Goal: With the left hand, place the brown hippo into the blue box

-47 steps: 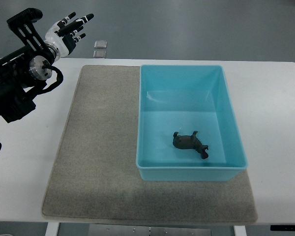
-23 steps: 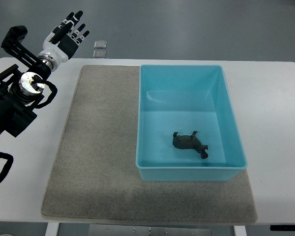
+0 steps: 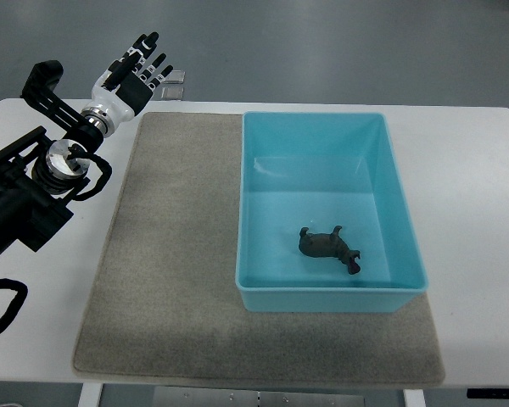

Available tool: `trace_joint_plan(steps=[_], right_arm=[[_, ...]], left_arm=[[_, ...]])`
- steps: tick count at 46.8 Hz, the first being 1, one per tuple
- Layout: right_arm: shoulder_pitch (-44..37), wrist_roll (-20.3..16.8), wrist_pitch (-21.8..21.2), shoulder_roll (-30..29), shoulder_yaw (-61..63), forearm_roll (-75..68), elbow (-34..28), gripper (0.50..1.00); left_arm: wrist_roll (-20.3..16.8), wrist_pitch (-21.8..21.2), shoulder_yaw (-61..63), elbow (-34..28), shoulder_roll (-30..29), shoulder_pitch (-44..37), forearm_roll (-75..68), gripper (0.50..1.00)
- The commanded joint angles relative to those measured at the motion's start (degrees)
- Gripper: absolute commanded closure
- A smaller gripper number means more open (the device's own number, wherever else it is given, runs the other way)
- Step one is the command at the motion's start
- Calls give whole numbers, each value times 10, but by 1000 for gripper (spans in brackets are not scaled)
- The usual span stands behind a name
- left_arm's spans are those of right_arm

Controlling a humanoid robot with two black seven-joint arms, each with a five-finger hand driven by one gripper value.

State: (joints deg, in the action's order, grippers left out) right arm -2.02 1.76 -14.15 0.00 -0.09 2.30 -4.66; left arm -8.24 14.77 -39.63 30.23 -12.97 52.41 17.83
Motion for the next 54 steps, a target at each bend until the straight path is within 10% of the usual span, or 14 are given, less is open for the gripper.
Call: trace_joint_plan(steps=[1, 54], right_arm=[[0, 0, 0, 0, 0, 1, 0, 564], [-1, 0, -9, 0, 2, 3, -18, 564]], left_arm=[[0, -4, 1, 4, 0, -1, 0, 504], [0, 9, 3, -7, 5, 4, -9, 504]])
